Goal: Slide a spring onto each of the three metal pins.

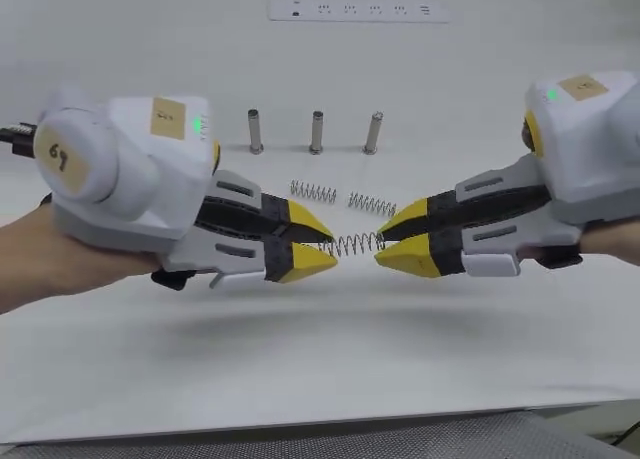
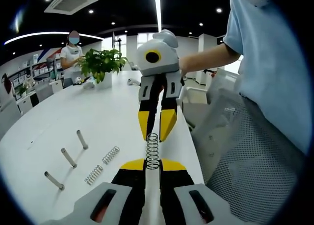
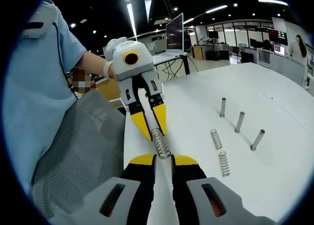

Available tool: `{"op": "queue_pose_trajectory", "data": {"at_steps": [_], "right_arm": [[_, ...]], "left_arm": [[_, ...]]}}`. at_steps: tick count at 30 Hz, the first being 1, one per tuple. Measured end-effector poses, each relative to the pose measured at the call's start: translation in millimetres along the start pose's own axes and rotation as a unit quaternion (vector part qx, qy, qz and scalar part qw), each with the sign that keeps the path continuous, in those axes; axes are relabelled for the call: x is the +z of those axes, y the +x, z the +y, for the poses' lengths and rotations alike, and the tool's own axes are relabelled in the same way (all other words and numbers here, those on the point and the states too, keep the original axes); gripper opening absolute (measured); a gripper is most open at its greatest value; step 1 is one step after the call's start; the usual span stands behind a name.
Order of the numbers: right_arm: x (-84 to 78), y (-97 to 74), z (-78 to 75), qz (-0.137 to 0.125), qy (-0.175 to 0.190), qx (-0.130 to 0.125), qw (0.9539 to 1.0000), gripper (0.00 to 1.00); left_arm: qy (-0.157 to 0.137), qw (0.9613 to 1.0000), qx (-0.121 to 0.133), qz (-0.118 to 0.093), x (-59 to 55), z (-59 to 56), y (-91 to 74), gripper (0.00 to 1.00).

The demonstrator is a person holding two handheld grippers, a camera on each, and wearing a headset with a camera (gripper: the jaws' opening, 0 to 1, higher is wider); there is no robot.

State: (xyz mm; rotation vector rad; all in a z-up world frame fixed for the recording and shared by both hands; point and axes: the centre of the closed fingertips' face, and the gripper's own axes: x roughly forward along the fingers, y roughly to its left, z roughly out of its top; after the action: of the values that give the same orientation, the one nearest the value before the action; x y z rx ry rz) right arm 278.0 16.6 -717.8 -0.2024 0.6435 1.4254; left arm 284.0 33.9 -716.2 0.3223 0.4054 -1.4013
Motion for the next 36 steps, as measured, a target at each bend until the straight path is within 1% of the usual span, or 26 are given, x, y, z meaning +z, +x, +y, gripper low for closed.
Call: {"op": "queue_pose_trajectory", "data": {"at_steps": [4,14,17,26,33,36], "right_arm": [[1.9,0.1,0.5,-0.003,0.000,0.001,1.0000,0.09],[1.5,-2.2,1.2,0.003,-0.004,0.002,1.0000,0.09],[3.3,-3.5,1.8,0.007,-0.010,0.000,0.9999,0.09],[16.7,-6.4,4.2,0.003,-0.028,0.000,0.9996,0.08],[27.8,-4.7,7.3,0.001,-0.045,0.002,0.9990,0.09],[28.8,-3.9,6.9,0.002,-0.049,0.004,0.9988,0.09]], "left_arm": [[0.000,1.0000,-0.002,0.003,-1.3,-0.9,1.1,0.02],[-0.002,1.0000,-0.005,0.004,-1.8,-2.2,3.1,0.02],[-0.003,1.0000,-0.005,0.005,-2.4,-2.0,3.8,0.02],[-0.006,0.9999,-0.005,0.009,-4.9,-1.6,4.8,0.01],[-0.009,0.9999,-0.009,0.011,-6.0,-2.8,7.2,0.01],[-0.010,0.9998,-0.010,0.011,-6.1,-3.0,7.7,0.01]]}}
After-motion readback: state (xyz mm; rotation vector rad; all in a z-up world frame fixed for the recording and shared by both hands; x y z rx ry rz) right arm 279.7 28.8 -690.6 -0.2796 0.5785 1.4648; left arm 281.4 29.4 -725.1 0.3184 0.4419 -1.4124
